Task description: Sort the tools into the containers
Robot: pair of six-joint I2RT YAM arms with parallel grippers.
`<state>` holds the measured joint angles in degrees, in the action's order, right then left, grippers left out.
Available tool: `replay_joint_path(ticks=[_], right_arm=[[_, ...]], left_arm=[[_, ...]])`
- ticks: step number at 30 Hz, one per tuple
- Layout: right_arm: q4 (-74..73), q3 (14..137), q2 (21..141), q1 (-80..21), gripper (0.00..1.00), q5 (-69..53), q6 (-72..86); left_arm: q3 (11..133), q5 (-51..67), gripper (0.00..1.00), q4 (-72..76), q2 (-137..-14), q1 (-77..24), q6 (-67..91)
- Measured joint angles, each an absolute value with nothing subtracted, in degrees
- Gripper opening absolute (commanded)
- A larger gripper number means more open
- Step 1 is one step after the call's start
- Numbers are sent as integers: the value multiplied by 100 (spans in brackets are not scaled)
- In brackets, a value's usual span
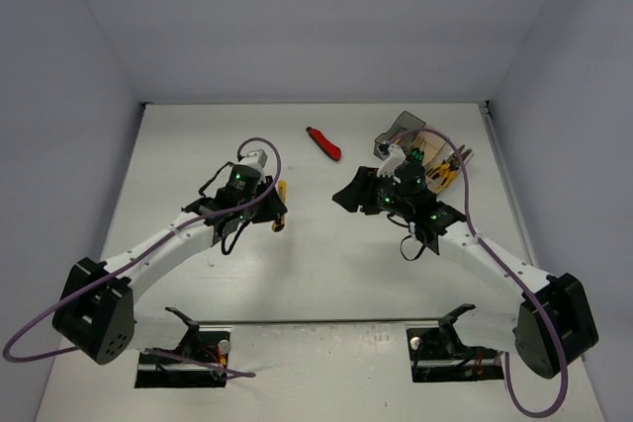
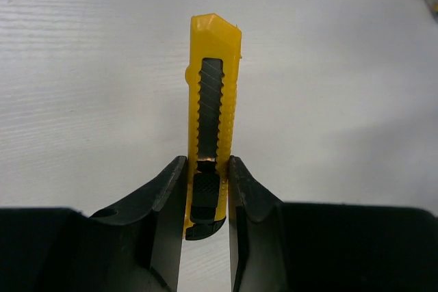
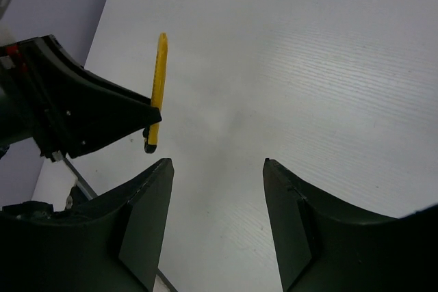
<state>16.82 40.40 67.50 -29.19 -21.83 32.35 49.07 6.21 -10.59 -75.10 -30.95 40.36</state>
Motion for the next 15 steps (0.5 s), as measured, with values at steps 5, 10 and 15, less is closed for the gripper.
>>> replay_joint_path(ticks=[5,10,15], right_arm=[[2090,4216,7303,-3173,52,-2146,3477],[2358,4485,7760,-3452,52,-2056,3616],[2588,4778,8137,-3693,52,-1988,3678]], left_arm=[[4884,646,0,-829,-7138,-3515,3821],[4884,697,0,-730,-7083,-3741,3689],[4884,727,0,-698,-7083,-3797,3641]])
